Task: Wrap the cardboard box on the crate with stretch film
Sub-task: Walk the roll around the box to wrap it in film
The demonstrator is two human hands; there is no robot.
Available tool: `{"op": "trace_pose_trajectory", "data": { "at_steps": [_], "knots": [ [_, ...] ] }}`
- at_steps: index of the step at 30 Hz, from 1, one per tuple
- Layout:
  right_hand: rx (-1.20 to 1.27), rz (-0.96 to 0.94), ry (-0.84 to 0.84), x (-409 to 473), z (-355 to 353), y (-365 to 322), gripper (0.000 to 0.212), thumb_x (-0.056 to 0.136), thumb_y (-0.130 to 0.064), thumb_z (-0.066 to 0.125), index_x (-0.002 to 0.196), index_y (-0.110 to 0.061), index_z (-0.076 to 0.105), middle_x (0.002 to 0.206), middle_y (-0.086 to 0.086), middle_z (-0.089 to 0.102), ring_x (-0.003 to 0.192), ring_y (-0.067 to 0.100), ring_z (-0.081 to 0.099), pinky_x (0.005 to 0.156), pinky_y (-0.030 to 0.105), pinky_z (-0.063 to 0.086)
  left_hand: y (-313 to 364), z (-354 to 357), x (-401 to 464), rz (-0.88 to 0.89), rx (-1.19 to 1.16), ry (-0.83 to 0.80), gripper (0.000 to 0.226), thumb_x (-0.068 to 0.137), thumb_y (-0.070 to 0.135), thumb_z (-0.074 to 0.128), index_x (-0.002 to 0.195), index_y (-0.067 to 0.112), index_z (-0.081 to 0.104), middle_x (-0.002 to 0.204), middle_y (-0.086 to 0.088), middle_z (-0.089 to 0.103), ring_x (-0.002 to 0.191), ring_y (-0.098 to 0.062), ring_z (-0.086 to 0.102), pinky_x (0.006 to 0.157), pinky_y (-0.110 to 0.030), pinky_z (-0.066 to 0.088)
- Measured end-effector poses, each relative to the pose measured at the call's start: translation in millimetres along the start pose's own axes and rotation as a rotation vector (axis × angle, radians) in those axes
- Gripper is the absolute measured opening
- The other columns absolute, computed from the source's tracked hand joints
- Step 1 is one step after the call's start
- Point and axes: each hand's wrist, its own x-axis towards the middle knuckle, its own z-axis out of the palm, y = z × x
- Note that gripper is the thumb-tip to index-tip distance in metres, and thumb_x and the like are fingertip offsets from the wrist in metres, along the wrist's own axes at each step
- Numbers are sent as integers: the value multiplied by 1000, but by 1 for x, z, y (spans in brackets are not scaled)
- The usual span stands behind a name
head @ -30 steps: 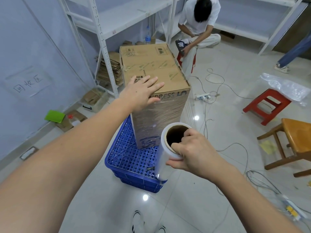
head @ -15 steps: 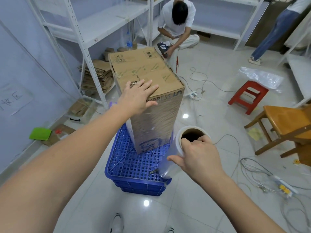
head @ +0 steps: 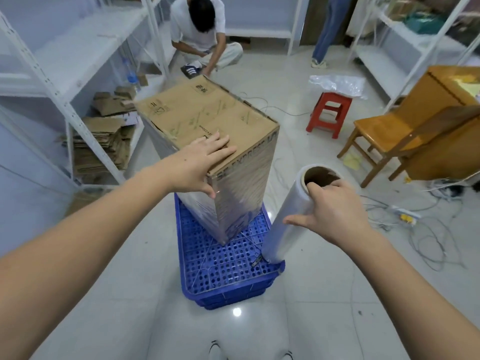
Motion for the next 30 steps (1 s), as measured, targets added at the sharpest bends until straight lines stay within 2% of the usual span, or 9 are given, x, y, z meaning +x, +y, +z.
{"op": "trace_pose_trajectory", "data": {
  "at_steps": [2, 5, 8, 13, 17, 19, 22, 26, 30],
  "knots": [
    [14, 34, 55, 3, 2, -1, 72, 63, -90, 53, 60, -22, 29, 43, -11, 29, 43, 15, 29, 62, 31, 27, -2, 4, -1, 28, 41, 39, 124, 74, 75, 70, 165, 24, 3, 172, -8, -2, 159, -27, -4, 129, -44, 2],
    [44, 11, 116, 1, 3, -1, 71, 68, -71, 72, 57, -18, 28, 44, -9, 16, 42, 19, 20, 60, 30, 24, -4, 5, 0, 44, 115, 54, 120, 78, 81, 59, 165, 21, 2, 172, -10, -1, 159, -29, 0, 129, -45, 4],
    [43, -35, 162, -2, 5, -3, 66, 69, -57, 82, 55, -18, 30, 42, -6, 22, 42, 21, 21, 58, 31, 30, -1, 3, 8, 27, 156, 47, 118, 80, 81, 56, 165, 18, 3, 172, -12, 1, 159, -31, 3, 128, -44, 4],
    [79, -160, 184, -11, -5, -19, 62, 68, -53, 82, 51, -18, 34, 39, -4, 32, 38, 24, 32, 61, 33, 41, 2, -2, 19, 3, 160, 39, 117, 82, 79, 57, 165, 19, 1, 172, -12, 1, 159, -31, 3, 128, -44, 6],
    [137, -214, 247, -18, -15, -41, 58, 73, -57, 71, 53, -20, 30, 41, -4, 32, 42, 23, 31, 60, 29, 30, 5, -2, 18, -7, 172, 32, 116, 83, 78, 57, 165, 19, 0, 172, -11, 0, 159, -30, 3, 128, -44, 5],
    [178, -252, 280, -19, -17, -56, 54, 75, -58, 65, 55, -22, 31, 41, -4, 35, 43, 21, 29, 62, 30, 30, 7, -3, 17, -9, 175, 30, 116, 84, 77, 58, 165, 18, 1, 172, -11, 0, 159, -30, 3, 128, -43, 5],
    [254, -326, 327, -17, -17, -79, 53, 72, -52, 70, 58, -23, 28, 46, -7, 28, 47, 17, 23, 66, 29, 30, 10, -5, 14, -6, 177, 31, 116, 83, 77, 59, 165, 18, 2, 172, -11, 1, 159, -30, 4, 129, -43, 5],
    [261, -455, 280, -12, -20, -105, 52, 72, -49, 73, 57, -24, 30, 44, -7, 31, 48, 15, 22, 67, 30, 36, 12, -5, 11, -9, 180, 24, 117, 83, 77, 59, 165, 18, 2, 172, -11, 1, 159, -30, 4, 129, -43, 5],
    [254, -621, 208, -11, -16, -119, 52, 73, -47, 75, 59, -23, 31, 47, -9, 33, 49, 16, 26, 72, 30, 33, 14, -4, 11, -24, 163, 25, 118, 82, 77, 61, 165, 20, 1, 172, -10, 0, 159, -29, 2, 129, -43, 4]
  ]
}}
